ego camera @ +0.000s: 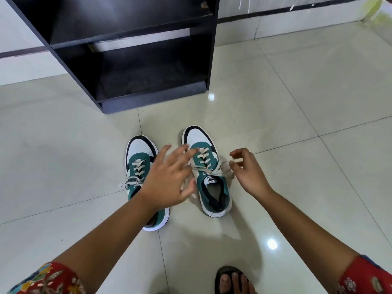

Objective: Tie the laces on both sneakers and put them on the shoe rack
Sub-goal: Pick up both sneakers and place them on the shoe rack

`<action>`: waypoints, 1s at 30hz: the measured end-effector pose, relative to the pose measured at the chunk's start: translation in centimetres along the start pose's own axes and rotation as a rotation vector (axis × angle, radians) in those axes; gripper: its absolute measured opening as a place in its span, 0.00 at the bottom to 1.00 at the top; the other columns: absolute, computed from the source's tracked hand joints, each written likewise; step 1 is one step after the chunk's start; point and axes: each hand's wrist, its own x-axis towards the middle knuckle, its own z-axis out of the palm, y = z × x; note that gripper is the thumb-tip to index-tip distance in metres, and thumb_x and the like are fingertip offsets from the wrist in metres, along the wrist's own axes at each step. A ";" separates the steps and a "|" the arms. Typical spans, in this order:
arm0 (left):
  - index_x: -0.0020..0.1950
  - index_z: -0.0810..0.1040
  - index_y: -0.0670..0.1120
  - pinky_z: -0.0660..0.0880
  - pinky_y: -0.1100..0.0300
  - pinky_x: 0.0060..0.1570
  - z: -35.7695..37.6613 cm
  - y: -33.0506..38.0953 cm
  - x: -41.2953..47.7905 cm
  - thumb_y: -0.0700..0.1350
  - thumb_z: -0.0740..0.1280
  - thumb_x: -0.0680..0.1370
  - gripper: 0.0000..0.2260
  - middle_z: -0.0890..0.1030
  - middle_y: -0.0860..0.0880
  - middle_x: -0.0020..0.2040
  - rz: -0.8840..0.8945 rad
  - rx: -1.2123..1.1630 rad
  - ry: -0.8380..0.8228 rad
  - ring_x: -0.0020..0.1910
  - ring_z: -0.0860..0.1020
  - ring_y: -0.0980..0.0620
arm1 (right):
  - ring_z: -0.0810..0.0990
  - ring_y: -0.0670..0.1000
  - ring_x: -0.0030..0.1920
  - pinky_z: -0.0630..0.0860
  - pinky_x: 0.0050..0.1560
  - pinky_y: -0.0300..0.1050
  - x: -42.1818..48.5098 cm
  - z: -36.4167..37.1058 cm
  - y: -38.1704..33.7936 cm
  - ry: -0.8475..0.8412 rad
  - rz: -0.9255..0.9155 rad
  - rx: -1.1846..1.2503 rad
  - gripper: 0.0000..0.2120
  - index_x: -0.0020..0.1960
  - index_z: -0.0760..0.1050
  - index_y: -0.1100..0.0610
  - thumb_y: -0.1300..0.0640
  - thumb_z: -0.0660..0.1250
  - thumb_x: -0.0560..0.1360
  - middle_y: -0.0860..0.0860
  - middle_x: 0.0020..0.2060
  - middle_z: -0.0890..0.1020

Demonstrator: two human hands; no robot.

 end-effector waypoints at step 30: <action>0.40 0.72 0.46 0.75 0.56 0.36 -9.1 -0.9 -9.3 0.43 0.71 0.71 0.08 0.79 0.55 0.44 -0.877 -0.553 0.008 0.38 0.78 0.49 | 0.81 0.60 0.42 0.69 0.34 0.44 -6.5 -0.3 -10.2 -0.038 -0.271 -0.660 0.14 0.55 0.77 0.49 0.46 0.67 0.72 0.53 0.41 0.85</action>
